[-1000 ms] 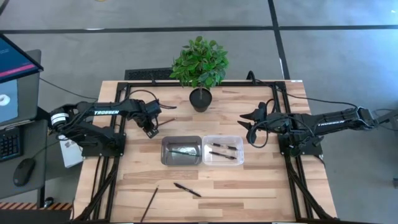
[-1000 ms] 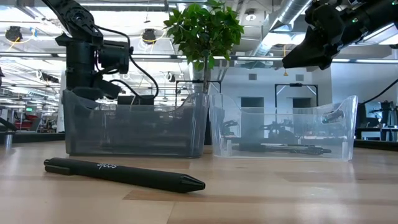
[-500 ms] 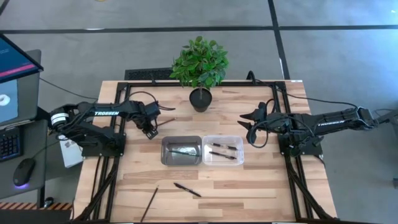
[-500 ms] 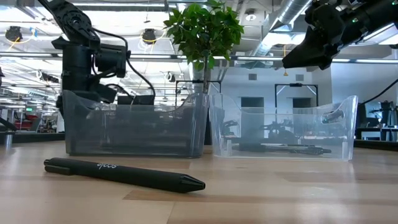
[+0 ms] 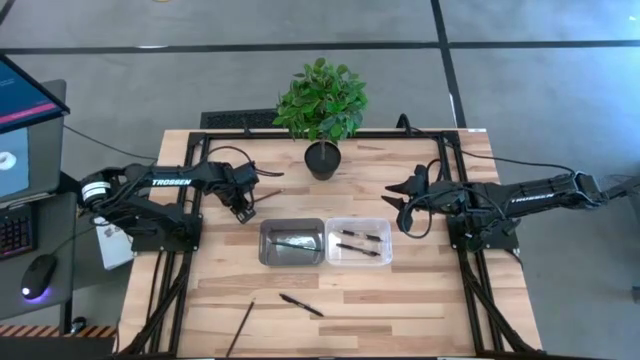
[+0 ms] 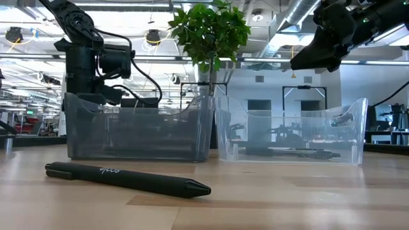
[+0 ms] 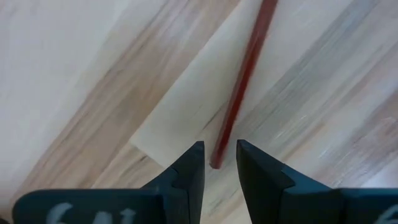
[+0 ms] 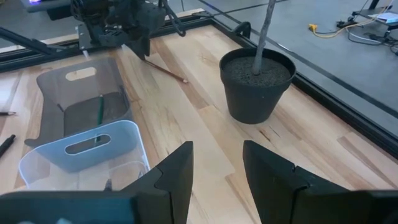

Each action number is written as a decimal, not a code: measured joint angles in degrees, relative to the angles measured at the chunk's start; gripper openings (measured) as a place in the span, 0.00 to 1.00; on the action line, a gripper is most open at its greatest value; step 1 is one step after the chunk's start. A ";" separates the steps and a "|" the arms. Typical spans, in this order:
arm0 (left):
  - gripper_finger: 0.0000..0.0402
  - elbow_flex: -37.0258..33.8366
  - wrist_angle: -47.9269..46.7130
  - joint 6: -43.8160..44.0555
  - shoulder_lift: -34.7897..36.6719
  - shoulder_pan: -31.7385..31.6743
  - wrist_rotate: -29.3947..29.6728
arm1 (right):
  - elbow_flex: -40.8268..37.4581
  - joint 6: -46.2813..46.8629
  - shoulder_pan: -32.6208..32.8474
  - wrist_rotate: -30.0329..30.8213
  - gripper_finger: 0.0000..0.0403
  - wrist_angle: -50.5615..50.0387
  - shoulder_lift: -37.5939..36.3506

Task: Sort pens & pencils
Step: Put the brown pencil into the black bin

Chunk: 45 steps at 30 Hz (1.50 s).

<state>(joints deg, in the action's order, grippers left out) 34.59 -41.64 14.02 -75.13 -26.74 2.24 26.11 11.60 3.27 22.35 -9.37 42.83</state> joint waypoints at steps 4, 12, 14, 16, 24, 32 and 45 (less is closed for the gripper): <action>0.21 0.01 -0.15 0.02 -1.92 0.00 -0.68 | 0.00 0.00 0.00 0.00 0.41 0.00 0.00; 0.21 2.25 -0.95 -0.52 -10.79 0.04 -1.91 | 0.00 0.00 0.07 -0.01 0.41 0.00 0.01; 0.21 3.38 -2.16 -0.88 -11.46 0.05 -1.78 | 0.00 0.00 0.09 -0.01 0.41 0.00 0.00; 0.21 5.12 -4.00 -1.45 -11.94 0.07 -1.70 | 0.00 0.00 0.09 -0.02 0.41 0.00 0.01; 0.21 7.35 -6.78 -4.31 -13.29 0.07 -1.71 | 0.00 -0.02 0.09 -0.02 0.41 0.00 0.00; 0.21 7.69 -7.37 -4.52 -16.18 0.07 -1.97 | 0.00 0.00 0.07 -0.02 0.41 0.02 0.01; 0.21 7.69 -8.59 -4.07 -16.24 0.07 -2.81 | 0.00 0.00 0.07 -0.02 0.41 0.00 0.00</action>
<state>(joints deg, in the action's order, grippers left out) 42.28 -50.23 9.96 -91.37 -26.68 -0.57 26.11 11.60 3.33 22.33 -9.37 42.83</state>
